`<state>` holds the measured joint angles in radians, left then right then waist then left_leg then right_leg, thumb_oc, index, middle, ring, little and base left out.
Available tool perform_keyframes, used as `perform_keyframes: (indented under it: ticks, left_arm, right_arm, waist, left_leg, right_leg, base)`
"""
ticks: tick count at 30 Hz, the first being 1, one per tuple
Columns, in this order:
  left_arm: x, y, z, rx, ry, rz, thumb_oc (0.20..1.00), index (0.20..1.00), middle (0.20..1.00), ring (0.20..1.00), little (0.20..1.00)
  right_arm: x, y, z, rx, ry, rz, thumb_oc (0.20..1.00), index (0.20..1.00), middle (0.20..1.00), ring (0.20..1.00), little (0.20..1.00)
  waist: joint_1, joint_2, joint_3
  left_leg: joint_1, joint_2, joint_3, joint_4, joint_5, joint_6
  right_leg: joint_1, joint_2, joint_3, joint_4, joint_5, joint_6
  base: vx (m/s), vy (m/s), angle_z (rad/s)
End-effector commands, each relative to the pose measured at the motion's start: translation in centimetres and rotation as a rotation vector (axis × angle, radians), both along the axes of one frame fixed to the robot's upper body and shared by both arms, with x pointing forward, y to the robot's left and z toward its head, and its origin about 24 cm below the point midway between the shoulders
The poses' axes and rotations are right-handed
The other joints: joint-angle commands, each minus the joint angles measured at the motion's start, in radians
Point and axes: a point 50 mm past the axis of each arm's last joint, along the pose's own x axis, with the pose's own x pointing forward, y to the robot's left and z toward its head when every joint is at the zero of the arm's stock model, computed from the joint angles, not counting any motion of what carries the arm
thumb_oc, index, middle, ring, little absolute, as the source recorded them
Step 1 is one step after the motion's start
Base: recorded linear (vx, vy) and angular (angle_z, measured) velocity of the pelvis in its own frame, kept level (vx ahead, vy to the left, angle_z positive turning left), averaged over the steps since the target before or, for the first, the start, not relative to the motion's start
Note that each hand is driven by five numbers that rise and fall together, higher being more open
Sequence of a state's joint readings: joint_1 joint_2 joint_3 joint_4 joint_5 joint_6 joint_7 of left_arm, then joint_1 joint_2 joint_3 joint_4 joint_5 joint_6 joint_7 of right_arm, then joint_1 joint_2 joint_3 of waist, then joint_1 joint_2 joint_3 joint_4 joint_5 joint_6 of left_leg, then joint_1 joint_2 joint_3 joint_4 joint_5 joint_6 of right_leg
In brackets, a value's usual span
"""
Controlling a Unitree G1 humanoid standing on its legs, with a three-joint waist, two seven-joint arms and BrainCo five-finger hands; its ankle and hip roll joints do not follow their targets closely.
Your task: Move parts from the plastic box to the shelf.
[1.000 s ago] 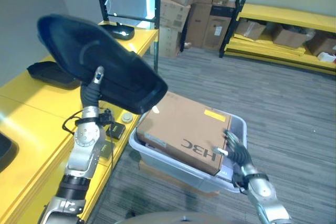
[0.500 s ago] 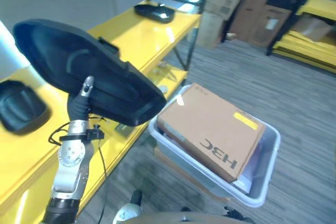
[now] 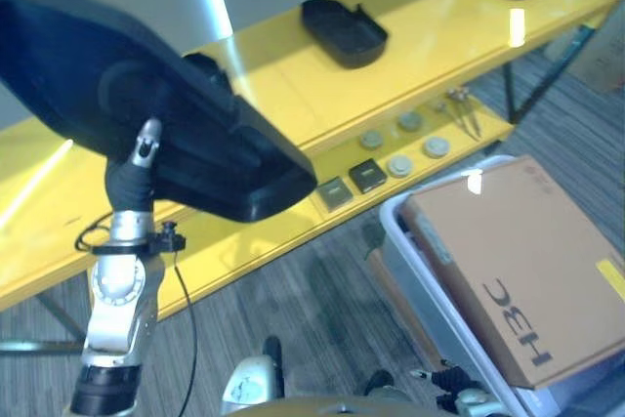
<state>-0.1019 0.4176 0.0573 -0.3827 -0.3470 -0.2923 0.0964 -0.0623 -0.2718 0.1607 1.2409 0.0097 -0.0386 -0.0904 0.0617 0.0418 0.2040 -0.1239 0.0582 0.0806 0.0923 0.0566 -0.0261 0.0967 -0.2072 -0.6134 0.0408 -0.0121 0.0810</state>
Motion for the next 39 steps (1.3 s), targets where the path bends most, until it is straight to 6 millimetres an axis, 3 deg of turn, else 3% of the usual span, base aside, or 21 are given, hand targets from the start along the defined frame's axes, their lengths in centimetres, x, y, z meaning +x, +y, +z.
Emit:
perform_keyframes:
  ticks: [1, 4, 5, 6, 7, 8, 9, 10, 11, 12, 14, 15, 21, 22, 25, 30, 32, 36, 37, 38, 39]
  left_arm:
    - [-1.9, -0.3, 3.0, 0.14, -0.214, 0.027, 0.2, 0.2, 0.2, 0.2, 0.2]
    - [-2.0, -0.8, 3.5, 0.141, -0.234, -0.003, 0.2, 0.2, 0.2, 0.2, 0.2]
    - [-2.0, -1.2, 3.7, 0.171, -0.24, -0.03, 0.2, 0.2, 0.2, 0.2, 0.2]
    - [-2.0, -1.2, 3.8, 0.172, -0.24, -0.031, 0.2, 0.2, 0.2, 0.2, 0.2]
    - [-2.0, -1.7, 4.3, 0.219, -0.263, -0.06, 0.2, 0.2, 0.2, 0.2, 0.2]
    - [-2.0, -1.7, 4.3, 0.22, -0.264, -0.06, 0.2, 0.2, 0.2, 0.2, 0.2]
    - [-1.8, -2.6, 4.8, 0.239, -0.288, -0.111, 0.2, 0.2, 0.2, 0.2, 0.2]
    - [-1.7, -2.6, 4.9, 0.239, -0.289, -0.11, 0.2, 0.2, 0.2, 0.2, 0.2]
    - [-1.5, -3.2, 5.0, 0.242, -0.292, -0.164, 0.2, 0.2, 0.2, 0.2, 0.2]
    - [-1.4, -3.8, 5.1, 0.249, -0.299, -0.195, 0.2, 0.2, 0.2, 0.2, 0.2]
    - [-1.2, -4.1, 5.2, 0.252, -0.303, -0.211, 0.2, 0.2, 0.2, 0.2, 0.2]
    - [-1.1, -4.2, 5.0, 0.243, -0.295, -0.211, 0.2, 0.2, 0.2, 0.2, 0.2]
    - [-1.7, -3.6, 4.6, 0.145, -0.298, -0.168, 0.2, 0.2, 0.2, 0.2, 0.2]
    - [-1.6, -3.9, 4.5, 0.16, -0.287, -0.187, 0.2, 0.2, 0.2, 0.2, 0.2]
    - [-1.7, -3.8, 4.8, 0.205, -0.286, -0.209, 0.2, 0.2, 0.2, 0.2, 0.2]
    - [-1.2, -2.8, 4.5, 0.142, -0.256, -0.163, 0.2, 0.2, 0.2, 0.2, 0.2]
    - [-1.1, -2.6, 4.2, 0.11, -0.246, -0.151, 0.2, 0.2, 0.2, 0.2, 0.2]
    - [-1.3, -2.6, 4.3, 0.157, -0.247, -0.158, 0.2, 0.2, 0.2, 0.2, 0.2]
    - [-1.2, -2.8, 4.3, 0.187, -0.237, -0.177, 0.2, 0.2, 0.2, 0.2, 0.2]
    - [-1.2, -2.8, 4.3, 0.188, -0.237, -0.177, 0.2, 0.2, 0.2, 0.2, 0.2]
    - [-0.5, -2.3, 3.7, 0.215, -0.17, -0.167, 0.2, 0.2, 0.2, 0.2, 0.2]
  right_arm:
    - [1.9, 0.1, 0.5, -0.046, 0.0, 0.153, 1.0, 1.0, 1.0, 1.0, 1.0]
    - [2.0, -0.3, 0.6, -0.07, 0.01, 0.157, 1.0, 1.0, 1.0, 1.0, 1.0]
    - [2.5, -0.4, 0.8, -0.078, 0.003, 0.155, 1.0, 1.0, 1.0, 1.0, 1.0]
    - [2.5, -0.3, 0.8, -0.078, 0.003, 0.155, 1.0, 1.0, 1.0, 1.0, 1.0]
    - [3.0, -0.1, 0.9, -0.073, -0.012, 0.168, 1.0, 1.0, 1.0, 1.0, 1.0]
    - [3.0, 0.0, 0.9, -0.072, -0.013, 0.168, 1.0, 1.0, 1.0, 1.0, 1.0]
    - [3.6, 0.6, 1.0, -0.062, -0.036, 0.186, 1.0, 1.0, 1.0, 1.0, 1.0]
    - [3.7, 0.7, 1.0, -0.061, -0.037, 0.186, 1.0, 1.0, 1.0, 1.0, 1.0]
    - [3.1, 1.3, 0.7, -0.026, -0.032, 0.189, 1.0, 1.0, 1.0, 1.0, 1.0]
    - [2.8, 1.5, 0.5, -0.008, -0.026, 0.193, 1.0, 1.0, 1.0, 1.0, 1.0]
    - [1.9, 2.0, 0.1, 0.012, -0.014, 0.2, 1.0, 1.0, 1.0, 1.0, 1.0]
    - [1.2, 2.5, -0.2, 0.021, 0.011, 0.21, 1.0, 1.0, 1.0, 1.0, 1.0]
    - [0.8, 1.8, -0.2, 0.006, 0.014, 0.152, 1.0, 1.0, 1.0, 1.0, 1.0]
    - [0.5, 0.6, -0.1, -0.022, 0.016, 0.095, 1.0, 1.0, 1.0, 1.0, 1.0]
    - [0.4, -0.9, 0.3, -0.056, -0.004, 0.006, 1.0, 1.0, 1.0, 1.0, 1.0]
    - [0.9, -0.5, 0.4, -0.018, -0.053, -0.062, 1.0, 1.0, 1.0, 1.0, 1.0]
    - [0.9, -0.1, 0.3, -0.013, -0.051, -0.046, 1.0, 1.0, 1.0, 1.0, 1.0]
    - [0.3, -0.5, 0.1, -0.028, -0.017, -0.057, 1.0, 1.0, 1.0, 1.0, 1.0]
    - [1.7, -0.2, 0.5, -0.071, -0.03, 0.05, 1.0, 1.0, 1.0, 1.0, 1.0]
    - [1.7, -0.2, 0.5, -0.071, -0.031, 0.051, 1.0, 1.0, 1.0, 1.0, 1.0]
    - [2.6, 0.4, 0.7, -0.092, -0.043, 0.093, 1.0, 1.0, 1.0, 1.0, 1.0]
  waist:
    - [0.02, -0.015, -0.071]
    - [0.022, -0.023, -0.08]
    - [0.024, -0.031, -0.072]
    - [0.025, -0.032, -0.072]
    - [0.013, -0.03, -0.06]
    - [0.015, -0.032, -0.059]
    - [-0.033, -0.04, -0.052]
    - [-0.031, -0.04, -0.054]
    - [-0.073, -0.046, -0.056]
    - [-0.083, -0.047, -0.055]
    - [-0.088, -0.057, -0.058]
    - [-0.081, -0.066, -0.062]
    - [-0.061, -0.059, -0.052]
    - [-0.054, -0.063, -0.032]
    - [-0.054, -0.055, -0.03]
    - [-0.034, -0.061, -0.055]
    - [-0.019, -0.056, -0.061]
    - [-0.002, -0.047, -0.086]
    - [-0.011, -0.068, -0.083]
    - [-0.006, -0.073, -0.082]
    - [-0.007, -0.078, -0.066]
  left_leg:
    - [0.073, 0.032, -0.015, -0.034, -0.133, -0.077]
    - [0.087, 0.007, -0.022, -0.04, -0.152, -0.057]
    - [0.104, -0.023, -0.015, -0.028, -0.182, -0.017]
    - [0.104, -0.024, -0.014, -0.028, -0.183, -0.016]
    - [0.119, -0.035, -0.023, -0.03, -0.185, 0.004]
    - [0.12, -0.038, -0.02, -0.031, -0.185, 0.006]
    - [0.122, -0.047, -0.066, -0.056, -0.148, 0.013]
    - [0.119, -0.046, -0.064, -0.059, -0.144, 0.012]
    - [0.131, -0.055, -0.126, -0.075, -0.137, 0.009]
    - [0.122, -0.063, -0.163, -0.075, -0.131, 0.012]
    - [0.103, -0.077, -0.211, -0.075, -0.122, 0.007]
    - [0.092, -0.085, -0.251, -0.083, -0.111, 0.001]
    - [0.037, -0.094, -0.269, -0.001, -0.122, -0.016]
    - [-0.012, -0.066, -0.254, 0.042, -0.106, -0.049]
    - [-0.063, 0.044, -0.228, -0.021, -0.025, -0.076]
    - [-0.103, 0.164, -0.211, -0.162, 0.058, -0.126]
    - [-0.099, 0.188, -0.223, -0.168, 0.073, -0.143]
    - [-0.059, 0.158, -0.261, -0.142, 0.038, -0.134]
    - [-0.054, 0.1, -0.234, -0.057, -0.029, -0.098]
    - [-0.057, 0.094, -0.228, -0.046, -0.035, -0.094]
    - [-0.052, 0.076, -0.182, 0.017, -0.067, -0.078]
  right_leg:
    - [-0.042, -0.006, 0.027, -0.047, -0.012, 0.028]
    - [-0.045, -0.03, 0.028, -0.013, -0.006, 0.038]
    - [-0.071, -0.081, 0.04, 0.093, -0.002, 0.059]
    - [-0.073, -0.083, 0.042, 0.096, -0.004, 0.059]
    - [-0.112, -0.101, 0.101, 0.181, 0.007, 0.081]
    - [-0.118, -0.107, 0.106, 0.191, 0.003, 0.083]
    - [-0.186, -0.014, 0.304, 0.181, -0.014, 0.066]
    - [-0.191, -0.012, 0.306, 0.179, -0.011, 0.065]
    - [-0.214, 0.099, 0.537, 0.131, -0.039, 0.065]
    - [-0.221, 0.134, 0.619, 0.117, -0.041, 0.054]
    - [-0.228, 0.162, 0.663, 0.1, -0.041, 0.034]
    - [-0.206, 0.15, 0.614, 0.07, -0.041, 0.024]
    - [-0.177, 0.132, 0.557, 0.024, -0.034, 0.017]
    - [-0.158, 0.113, 0.508, 0.013, -0.038, 0.013]
    - [-0.11, 0.09, 0.448, -0.025, -0.037, 0.033]
    - [-0.069, 0.085, 0.473, -0.063, -0.049, 0.054]
    - [-0.044, 0.067, 0.487, -0.071, -0.058, 0.067]
    - [-0.012, -0.031, 0.506, -0.059, -0.02, 0.119]
    - [-0.034, -0.106, 0.527, -0.009, 0.089, 0.14]
    - [-0.036, -0.112, 0.534, -0.009, 0.09, 0.143]
    - [-0.071, -0.121, 0.504, 0.067, 0.14, 0.116]
  base:
    - [0.05, 0.204, 0.67]
    - [0.06, 0.256, 0.33]
    - [0.06, 0.286, 0.28]
    - [0.07, 0.333, 0.12]
    - [0.02, 0.136, -0.07]
    - [-0.02, 0.155, -0.03]
    - [-0.05, 0.025, 0.1]
    - [0.06, 0.023, 0.49]
    - [0.13, -0.014, 1.05]
    - [0.13, -0.013, 1.34]
    - [0.06, -0.123, 1.34]
    - [0.09, -0.235, 1.53]
    - [0.07, -0.105, 0.81]
    - [0.04, -0.005, 0.48]
    - [0.06, 0.107, 0.85]
    - [0.14, 0.178, 0.24]
    - [0.21, 0.394, -0.39]
    - [0.19, 0.545, -0.4]
    - [0.13, 0.566, -0.19]
    - [0.11, 0.567, -0.24]
    - [0.07, 0.366, -0.4]
